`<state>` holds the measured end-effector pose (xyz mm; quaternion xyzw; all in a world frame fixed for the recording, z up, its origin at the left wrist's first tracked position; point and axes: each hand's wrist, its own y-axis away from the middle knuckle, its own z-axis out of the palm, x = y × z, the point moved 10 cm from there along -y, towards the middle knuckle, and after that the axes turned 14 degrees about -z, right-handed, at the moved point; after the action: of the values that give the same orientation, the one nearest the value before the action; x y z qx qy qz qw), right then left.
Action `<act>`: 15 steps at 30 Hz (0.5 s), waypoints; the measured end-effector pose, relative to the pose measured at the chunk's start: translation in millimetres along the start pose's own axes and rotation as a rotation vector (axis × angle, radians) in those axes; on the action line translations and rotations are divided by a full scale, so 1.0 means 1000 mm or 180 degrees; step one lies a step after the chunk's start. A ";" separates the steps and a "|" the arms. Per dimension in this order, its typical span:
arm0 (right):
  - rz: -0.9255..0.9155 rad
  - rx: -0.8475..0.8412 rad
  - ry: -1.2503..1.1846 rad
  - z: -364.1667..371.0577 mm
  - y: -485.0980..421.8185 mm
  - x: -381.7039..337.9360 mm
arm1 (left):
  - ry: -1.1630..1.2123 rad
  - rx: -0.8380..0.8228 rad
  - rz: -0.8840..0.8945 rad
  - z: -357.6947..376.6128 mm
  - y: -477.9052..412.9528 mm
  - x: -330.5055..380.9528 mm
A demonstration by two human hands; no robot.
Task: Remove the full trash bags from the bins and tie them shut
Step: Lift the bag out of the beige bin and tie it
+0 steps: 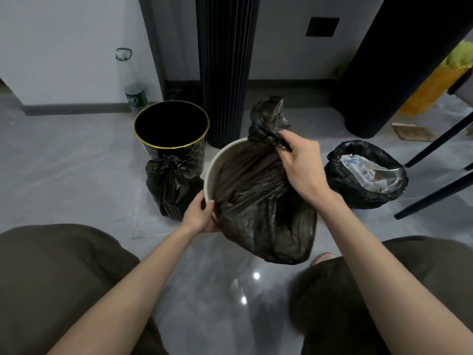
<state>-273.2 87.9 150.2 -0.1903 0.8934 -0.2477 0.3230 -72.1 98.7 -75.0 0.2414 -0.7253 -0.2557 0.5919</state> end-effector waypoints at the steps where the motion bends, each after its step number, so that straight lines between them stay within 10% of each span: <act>1: -0.0059 0.0055 -0.0030 -0.006 -0.001 -0.003 | -0.0097 0.0088 0.0053 -0.001 -0.002 0.001; 15: -0.0392 0.1209 0.0408 -0.093 -0.006 -0.046 | 0.1386 -0.0211 -0.0473 0.016 -0.049 -0.014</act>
<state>-301.7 136.2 238.2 -0.1642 0.8360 -0.4426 0.2798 -83.0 72.8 -120.1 0.3240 -0.5519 -0.2641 0.7216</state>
